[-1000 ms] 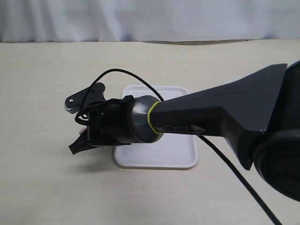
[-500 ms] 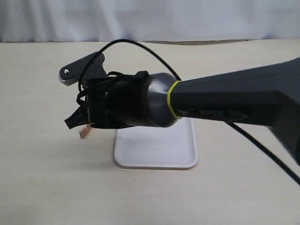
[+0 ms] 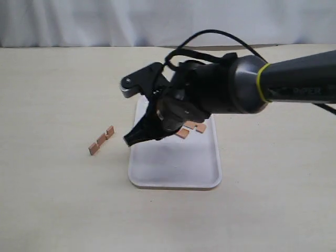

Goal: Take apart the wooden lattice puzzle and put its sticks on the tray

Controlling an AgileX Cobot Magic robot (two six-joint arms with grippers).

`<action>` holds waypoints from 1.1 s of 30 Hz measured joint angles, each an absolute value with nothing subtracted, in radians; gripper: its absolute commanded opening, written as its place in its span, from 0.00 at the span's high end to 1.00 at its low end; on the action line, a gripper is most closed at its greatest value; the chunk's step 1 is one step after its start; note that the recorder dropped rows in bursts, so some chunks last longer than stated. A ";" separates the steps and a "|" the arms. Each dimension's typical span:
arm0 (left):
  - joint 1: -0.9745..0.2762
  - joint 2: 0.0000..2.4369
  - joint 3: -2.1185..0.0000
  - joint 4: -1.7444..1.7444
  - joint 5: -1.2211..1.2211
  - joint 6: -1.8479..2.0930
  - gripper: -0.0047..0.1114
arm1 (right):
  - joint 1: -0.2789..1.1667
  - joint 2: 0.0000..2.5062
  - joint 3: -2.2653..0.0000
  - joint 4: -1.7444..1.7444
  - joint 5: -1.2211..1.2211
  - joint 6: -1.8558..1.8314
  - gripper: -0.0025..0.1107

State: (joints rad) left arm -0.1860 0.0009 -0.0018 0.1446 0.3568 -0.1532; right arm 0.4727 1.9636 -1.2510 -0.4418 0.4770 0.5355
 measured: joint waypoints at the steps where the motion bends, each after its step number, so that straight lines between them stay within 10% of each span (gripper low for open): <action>1: -0.186 0.001 -0.002 0.145 0.357 -0.153 0.96 | 0.427 1.964 -1.210 -0.310 0.451 0.414 0.94; 8: -0.186 0.001 -0.002 0.145 0.357 -0.153 0.96 | 0.355 1.964 -1.165 0.045 0.415 0.083 0.78; 15: -0.186 0.001 -0.002 0.145 0.357 -0.153 0.96 | 0.352 1.957 -1.165 0.097 0.394 0.015 0.32; 33: -0.186 0.001 -0.002 0.145 0.357 -0.153 0.96 | 0.648 2.191 -1.651 -0.224 0.669 0.354 0.31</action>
State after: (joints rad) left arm -0.1860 0.0009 -0.0018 0.1446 0.3568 -0.1532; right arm 0.6484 2.1914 -1.6507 -0.2238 0.6685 0.3538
